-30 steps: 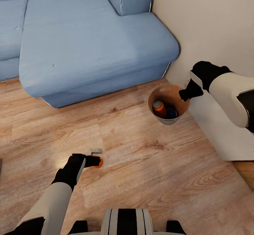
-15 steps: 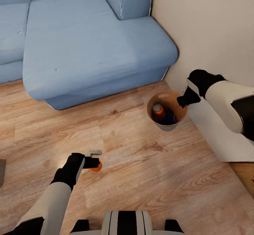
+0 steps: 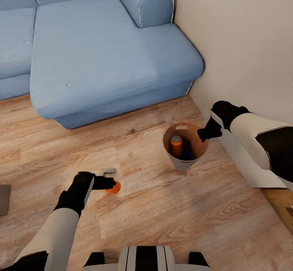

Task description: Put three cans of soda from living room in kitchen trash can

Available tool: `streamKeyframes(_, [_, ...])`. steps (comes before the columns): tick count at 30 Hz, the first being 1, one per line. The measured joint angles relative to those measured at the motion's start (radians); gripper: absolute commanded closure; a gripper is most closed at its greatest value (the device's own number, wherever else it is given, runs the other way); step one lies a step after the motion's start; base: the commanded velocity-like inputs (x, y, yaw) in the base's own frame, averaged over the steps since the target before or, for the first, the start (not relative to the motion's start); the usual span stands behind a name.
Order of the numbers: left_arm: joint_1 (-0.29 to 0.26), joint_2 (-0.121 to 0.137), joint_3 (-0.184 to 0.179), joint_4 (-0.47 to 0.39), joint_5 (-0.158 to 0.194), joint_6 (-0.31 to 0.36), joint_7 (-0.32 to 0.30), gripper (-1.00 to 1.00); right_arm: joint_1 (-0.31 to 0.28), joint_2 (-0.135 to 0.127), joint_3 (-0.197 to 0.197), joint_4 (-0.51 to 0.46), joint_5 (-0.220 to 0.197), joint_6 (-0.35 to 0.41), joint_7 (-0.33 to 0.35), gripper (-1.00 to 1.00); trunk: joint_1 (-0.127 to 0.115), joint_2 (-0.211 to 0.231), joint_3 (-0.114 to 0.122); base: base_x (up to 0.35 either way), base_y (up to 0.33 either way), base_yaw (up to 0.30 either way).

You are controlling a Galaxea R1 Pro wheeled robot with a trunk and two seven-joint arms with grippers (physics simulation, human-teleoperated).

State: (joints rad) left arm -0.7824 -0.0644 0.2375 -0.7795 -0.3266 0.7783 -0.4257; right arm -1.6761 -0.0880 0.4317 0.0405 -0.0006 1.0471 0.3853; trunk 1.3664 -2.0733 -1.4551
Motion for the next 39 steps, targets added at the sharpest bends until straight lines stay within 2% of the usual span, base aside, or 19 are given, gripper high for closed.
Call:
streamKeyframes(3, [-0.024, 0.027, -0.004, -0.085, -0.001, 0.085, -0.042, 1.0, 0.014, 0.0, 0.01, -0.001, 0.013, -0.001, 0.013, 1.0, -0.012, 0.021, 0.01, 0.0, 0.0, 0.0])
streamKeyframes(5, [-0.081, 0.044, -0.031, -0.168, 0.0, 0.2, -0.1, 1.0, 0.038, 0.0, 0.02, -0.003, 0.023, -0.001, 0.02, 1.0, -0.019, 0.035, 0.016, 0.0, 0.0, 0.0])
streamKeyframes(7, [-0.103, 0.055, -0.052, -0.197, -0.009, 0.24, -0.122, 1.0, 0.049, 0.0, 0.025, -0.007, 0.032, -0.004, 0.021, 1.0, -0.027, 0.049, 0.022, 0.0, 0.0, 0.0])
streamKeyframes(8, [-0.119, 0.072, -0.069, -0.215, -0.013, 0.266, -0.139, 1.0, 0.058, -0.001, 0.024, -0.008, 0.032, -0.003, 0.024, 1.0, -0.031, 0.056, 0.025, 0.0, 0.0, 0.0])
streamKeyframes(12, [-0.153, 0.125, -0.095, -0.231, -0.011, 0.269, -0.195, 1.0, 0.074, -0.002, 0.01, -0.011, 0.017, -0.002, 0.026, 1.0, -0.046, 0.084, 0.038, 0.0, 0.0, 0.0])
streamKeyframes(14, [-0.181, 0.155, -0.106, -0.233, -0.012, 0.269, -0.248, 1.0, 0.084, -0.002, 0.007, -0.011, 0.009, -0.001, 0.028, 1.0, -0.054, 0.098, 0.044, 0.0, 0.0, 0.0])
streamKeyframes(16, [-0.213, 0.198, -0.127, -0.223, -0.016, 0.267, -0.303, 1.0, 0.101, -0.001, 0.006, -0.012, 0.007, 0.0, 0.029, 1.0, -0.061, 0.112, 0.05, 0.0, 0.0, 0.0])
streamKeyframes(17, [-0.237, 0.227, -0.151, -0.186, -0.019, 0.267, -0.327, 1.0, 0.108, -0.001, 0.007, -0.013, 0.009, -0.001, 0.029, 1.0, -0.065, 0.119, 0.053, 0.0, 0.0, 0.0])
streamKeyframes(21, [-0.29, 0.264, -0.189, -0.093, -0.014, 0.269, -0.383, 1.0, 0.121, -0.001, 0.017, -0.014, 0.019, -0.003, 0.029, 1.0, -0.081, 0.147, 0.066, 0.0, 0.0, 0.0])
streamKeyframes(22, [-0.317, 0.291, -0.211, -0.045, -0.014, 0.268, -0.437, 1.0, 0.134, -0.001, 0.015, -0.014, 0.018, -0.003, 0.03, 1.0, -0.084, 0.154, 0.069, 0.0, 0.0, 0.0])
streamKeyframes(24, [-0.334, 0.311, -0.238, -0.015, -0.015, 0.269, -0.477, 1.0, 0.14, 0.0, 0.012, -0.015, 0.015, -0.003, 0.028, 1.0, -0.092, 0.168, 0.075, 0.0, 0.0, 0.0])
streamKeyframes(25, [-0.354, 0.329, -0.273, 0.009, -0.017, 0.269, -0.512, 1.0, 0.145, 0.001, 0.011, -0.014, 0.013, -0.002, 0.029, 1.0, -0.096, 0.175, 0.078, 0.0, 0.0, 0.0])
streamKeyframes(27, [-0.374, 0.347, -0.31, 0.035, -0.016, 0.269, -0.549, 1.0, 0.154, 0.002, 0.008, -0.015, 0.01, -0.002, 0.03, 1.0, -0.104, 0.189, 0.085, 0.0, 0.0, 0.0])
streamKeyframes(28, [-0.393, 0.36, -0.336, 0.057, -0.015, 0.269, -0.589, 1.0, 0.167, 0.003, 0.006, -0.015, 0.009, -0.002, 0.03, 1.0, -0.107, 0.196, 0.088, 0.0, 0.0, 0.0])
streamKeyframes(30, [-0.41, 0.371, -0.354, 0.073, -0.015, 0.269, -0.633, 1.0, 0.181, 0.003, 0.007, -0.015, 0.01, -0.002, 0.03, 1.0, -0.115, 0.21, 0.094, 0.0, 0.0, 0.0])
streamKeyframes(31, [-0.424, 0.379, -0.366, 0.083, -0.015, 0.269, -0.674, 1.0, 0.191, 0.004, 0.009, -0.015, 0.011, -0.002, 0.031, 1.0, -0.119, 0.217, 0.097, 0.0, 0.0, 0.0])
streamKeyframes(36, [-0.477, 0.4, -0.397, 0.096, -0.051, 0.269, -0.796, 1.0, 0.209, 0.006, 0.016, -0.016, 0.018, -0.003, 0.028, 1.0, -0.138, 0.252, 0.113, 0.0, 0.0, 0.0])
streamKeyframes(37, [-0.496, 0.406, -0.405, 0.094, -0.056, 0.269, -0.852, 1.0, 0.214, 0.007, 0.016, -0.016, 0.016, -0.003, 0.028, 1.0, -0.142, 0.259, 0.116, 0.0, 0.0, 0.0])
streamKeyframes(39, [-0.519, 0.415, -0.412, 0.091, -0.065, 0.269, -0.917, 1.0, 0.217, 0.012, 0.014, -0.016, 0.014, -0.003, 0.027, 1.0, -0.15, 0.273, 0.122, 0.0, 0.0, 0.0])
